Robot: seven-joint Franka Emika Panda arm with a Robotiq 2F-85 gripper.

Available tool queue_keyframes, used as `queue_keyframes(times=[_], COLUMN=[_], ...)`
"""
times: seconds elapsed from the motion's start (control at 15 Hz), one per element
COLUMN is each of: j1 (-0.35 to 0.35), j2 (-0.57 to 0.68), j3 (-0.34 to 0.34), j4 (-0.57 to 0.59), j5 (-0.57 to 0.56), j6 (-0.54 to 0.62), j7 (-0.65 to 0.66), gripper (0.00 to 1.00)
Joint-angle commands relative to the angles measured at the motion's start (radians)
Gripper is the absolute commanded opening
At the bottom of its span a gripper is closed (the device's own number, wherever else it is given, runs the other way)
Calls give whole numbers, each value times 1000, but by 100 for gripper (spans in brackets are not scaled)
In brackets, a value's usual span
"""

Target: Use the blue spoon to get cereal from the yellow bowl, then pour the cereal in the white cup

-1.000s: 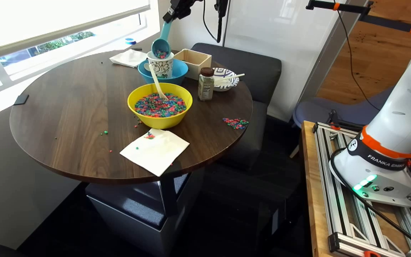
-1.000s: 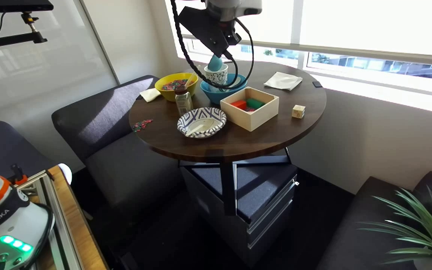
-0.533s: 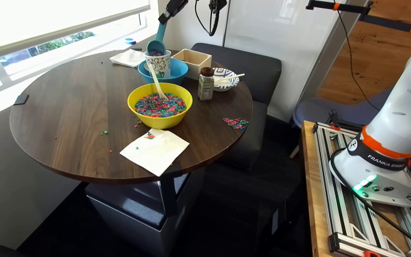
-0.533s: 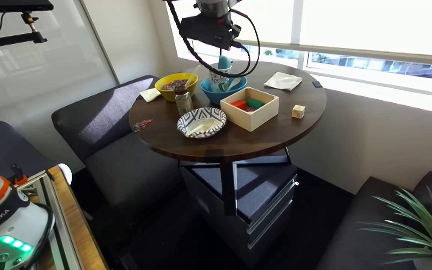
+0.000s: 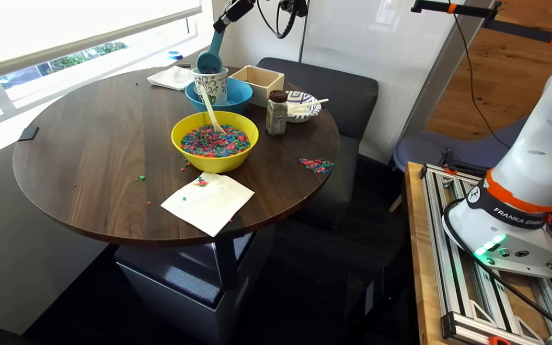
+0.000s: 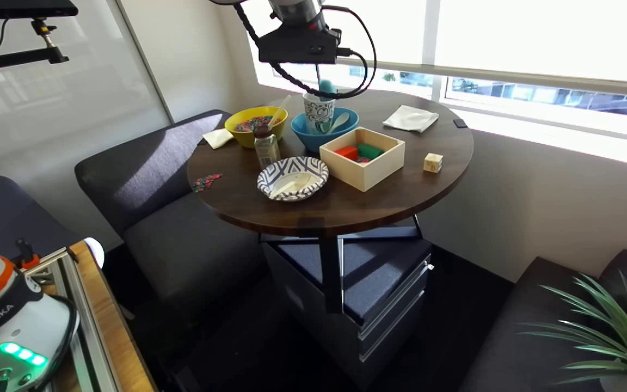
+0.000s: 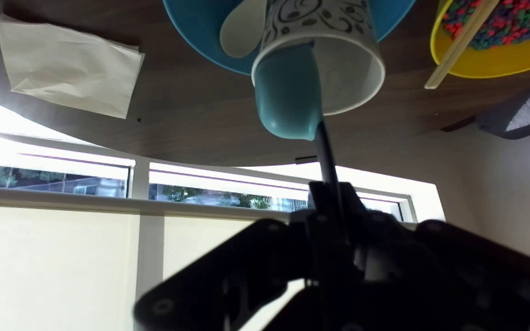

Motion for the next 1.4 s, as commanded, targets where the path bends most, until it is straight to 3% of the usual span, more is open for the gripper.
queue_keyframes(times=[0.0, 0.4, 0.87, 1.33], j1=[0, 11, 17, 15], j2=[-82, -121, -126, -129], j3=[-5, -18, -15, -25], j4=[-73, -110, -133, -123], j5=[27, 42, 61, 177], j6=[-44, -105, -71, -69], j7=[-98, -233, -397, -443], gripper=[2, 2, 2, 2])
